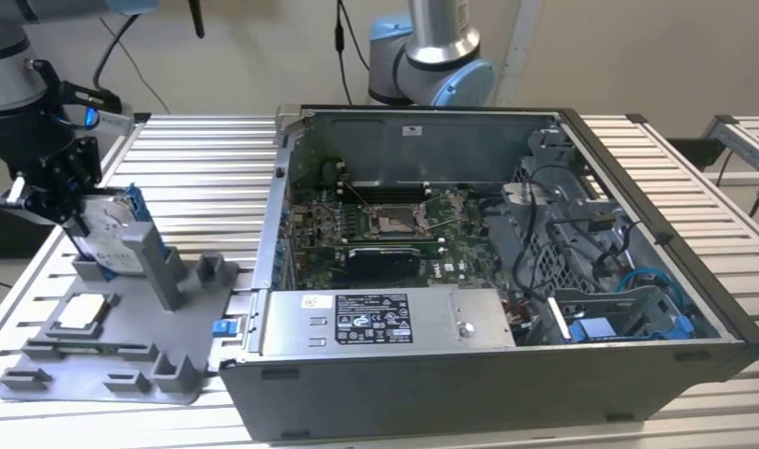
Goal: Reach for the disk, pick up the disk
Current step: 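Pick up the disk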
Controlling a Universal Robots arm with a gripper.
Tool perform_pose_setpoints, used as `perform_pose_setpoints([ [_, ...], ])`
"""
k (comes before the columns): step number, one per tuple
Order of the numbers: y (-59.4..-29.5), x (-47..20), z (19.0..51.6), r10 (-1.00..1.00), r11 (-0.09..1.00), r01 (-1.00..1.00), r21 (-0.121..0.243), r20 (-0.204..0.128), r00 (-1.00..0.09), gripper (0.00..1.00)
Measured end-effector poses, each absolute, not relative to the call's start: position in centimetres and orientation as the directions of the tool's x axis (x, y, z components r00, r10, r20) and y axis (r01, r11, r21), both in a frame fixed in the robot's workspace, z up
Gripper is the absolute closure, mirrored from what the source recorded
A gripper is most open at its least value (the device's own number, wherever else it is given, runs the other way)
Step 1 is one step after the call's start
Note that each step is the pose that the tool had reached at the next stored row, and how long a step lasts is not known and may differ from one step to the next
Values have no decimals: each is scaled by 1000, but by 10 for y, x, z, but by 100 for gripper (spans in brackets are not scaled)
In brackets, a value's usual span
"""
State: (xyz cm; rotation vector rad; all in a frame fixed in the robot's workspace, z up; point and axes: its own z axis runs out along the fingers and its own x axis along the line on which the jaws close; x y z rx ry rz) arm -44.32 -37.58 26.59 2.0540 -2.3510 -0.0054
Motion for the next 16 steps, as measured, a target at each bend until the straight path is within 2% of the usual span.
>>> perform_pose_setpoints([
  [16,-376,-443,266,-991,134,-991,16,6,-134,100],
])
